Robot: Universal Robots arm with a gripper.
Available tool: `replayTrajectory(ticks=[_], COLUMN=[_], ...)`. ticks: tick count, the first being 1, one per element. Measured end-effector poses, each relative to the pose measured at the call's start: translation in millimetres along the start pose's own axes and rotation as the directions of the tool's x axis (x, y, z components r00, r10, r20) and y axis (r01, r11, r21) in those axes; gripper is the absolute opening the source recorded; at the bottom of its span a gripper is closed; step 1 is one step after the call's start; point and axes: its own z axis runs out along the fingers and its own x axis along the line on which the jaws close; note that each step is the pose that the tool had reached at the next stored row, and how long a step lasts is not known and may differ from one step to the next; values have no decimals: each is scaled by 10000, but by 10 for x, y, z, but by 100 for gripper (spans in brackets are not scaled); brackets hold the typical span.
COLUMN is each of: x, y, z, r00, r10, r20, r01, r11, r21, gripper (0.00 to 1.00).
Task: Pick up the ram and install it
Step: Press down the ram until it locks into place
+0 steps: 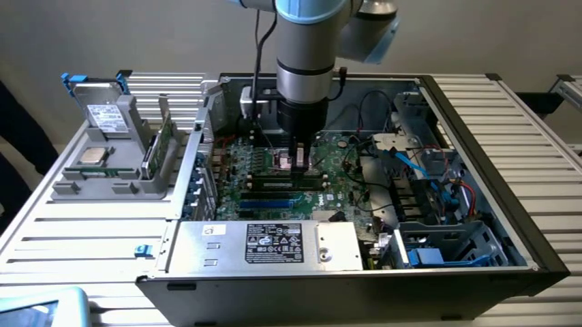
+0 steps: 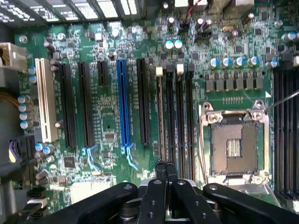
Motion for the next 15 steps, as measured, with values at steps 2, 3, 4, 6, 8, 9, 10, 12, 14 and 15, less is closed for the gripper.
replayTrajectory(ticks=[2, 3, 4, 6, 8, 9, 10, 12, 14, 15], x=[5, 7, 9, 13, 14, 14, 14, 15, 15, 15], y=[75, 106, 139, 204, 230, 232, 233, 235, 239, 241], z=[1, 1, 1, 1, 0, 1, 1, 2, 8, 13], r00=[10000, 10000, 10000, 10000, 10000, 10000, 10000, 10000, 10000, 10000], r10=[2, 2, 2, 3, 3, 4, 3, 3, 4, 4], r20=[4, 7, 10, 14, 17, 19, 19, 22, 25, 23], r01=[-2, -2, -2, -3, -4, -4, -4, -4, -5, -5], r11=[10000, 9999, 9999, 9998, 9997, 9996, 9996, 9995, 9994, 9994], r21=[62, 109, 158, 215, 262, 280, 296, 323, 341, 346], gripper=[11, 11, 11, 11, 11, 11, 11, 11, 11, 11])
